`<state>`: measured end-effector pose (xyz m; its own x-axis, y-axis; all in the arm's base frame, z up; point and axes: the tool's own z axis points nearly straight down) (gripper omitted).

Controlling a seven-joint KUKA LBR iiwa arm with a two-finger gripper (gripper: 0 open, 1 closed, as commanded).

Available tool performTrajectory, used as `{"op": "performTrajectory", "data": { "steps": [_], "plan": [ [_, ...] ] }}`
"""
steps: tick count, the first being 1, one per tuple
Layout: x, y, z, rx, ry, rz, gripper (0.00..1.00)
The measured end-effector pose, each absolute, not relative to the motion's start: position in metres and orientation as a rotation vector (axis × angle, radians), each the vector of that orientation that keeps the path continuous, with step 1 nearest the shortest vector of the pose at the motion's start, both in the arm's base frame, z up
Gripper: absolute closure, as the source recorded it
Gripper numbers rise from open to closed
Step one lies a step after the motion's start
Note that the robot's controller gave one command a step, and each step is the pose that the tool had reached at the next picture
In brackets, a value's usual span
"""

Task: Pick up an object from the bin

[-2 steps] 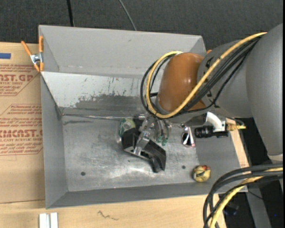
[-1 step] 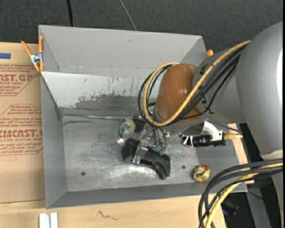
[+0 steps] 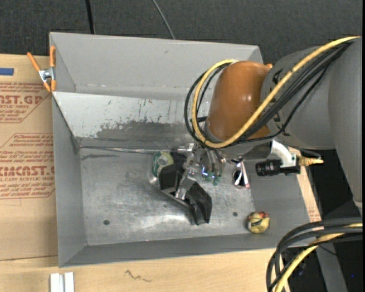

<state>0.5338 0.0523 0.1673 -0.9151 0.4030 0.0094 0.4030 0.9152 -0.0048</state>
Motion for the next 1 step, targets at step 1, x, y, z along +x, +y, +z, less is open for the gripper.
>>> {"op": "performTrajectory", "data": {
  "steps": [1],
  "plan": [
    [0.5310,0.0579,0.1549,-0.650,-3.081,-0.003,1.00]
  ]
}}
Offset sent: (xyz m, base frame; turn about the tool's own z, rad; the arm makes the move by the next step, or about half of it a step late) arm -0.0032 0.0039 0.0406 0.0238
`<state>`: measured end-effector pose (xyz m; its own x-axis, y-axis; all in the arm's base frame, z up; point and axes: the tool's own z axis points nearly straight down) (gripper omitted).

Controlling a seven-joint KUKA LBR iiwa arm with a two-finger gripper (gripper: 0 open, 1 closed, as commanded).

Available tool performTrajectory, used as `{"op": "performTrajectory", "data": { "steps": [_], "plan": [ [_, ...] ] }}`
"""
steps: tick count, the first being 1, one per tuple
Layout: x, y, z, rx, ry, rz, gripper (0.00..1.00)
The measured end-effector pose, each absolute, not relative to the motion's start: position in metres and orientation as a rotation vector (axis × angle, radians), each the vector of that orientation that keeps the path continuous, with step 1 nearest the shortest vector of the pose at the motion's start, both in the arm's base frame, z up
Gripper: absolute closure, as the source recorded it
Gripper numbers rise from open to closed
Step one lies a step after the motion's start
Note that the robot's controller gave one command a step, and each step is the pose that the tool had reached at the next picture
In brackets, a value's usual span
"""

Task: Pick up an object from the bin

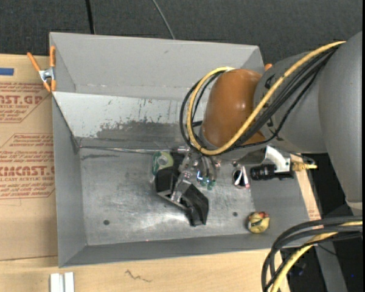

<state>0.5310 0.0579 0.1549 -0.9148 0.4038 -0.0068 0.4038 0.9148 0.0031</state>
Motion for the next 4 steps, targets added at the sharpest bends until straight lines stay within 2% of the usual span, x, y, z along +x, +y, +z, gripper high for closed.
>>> {"op": "performTrajectory", "data": {
  "steps": [1,2,3,4],
  "plan": [
    [0.526,0.057,0.140,0.664,3.085,-0.008,1.00],
    [0.519,0.061,0.200,0.677,3.078,-0.005,1.00],
    [0.519,0.062,0.198,0.671,3.055,0.006,1.00],
    [0.509,0.059,0.213,0.680,3.083,-0.009,1.00]
  ]
}}
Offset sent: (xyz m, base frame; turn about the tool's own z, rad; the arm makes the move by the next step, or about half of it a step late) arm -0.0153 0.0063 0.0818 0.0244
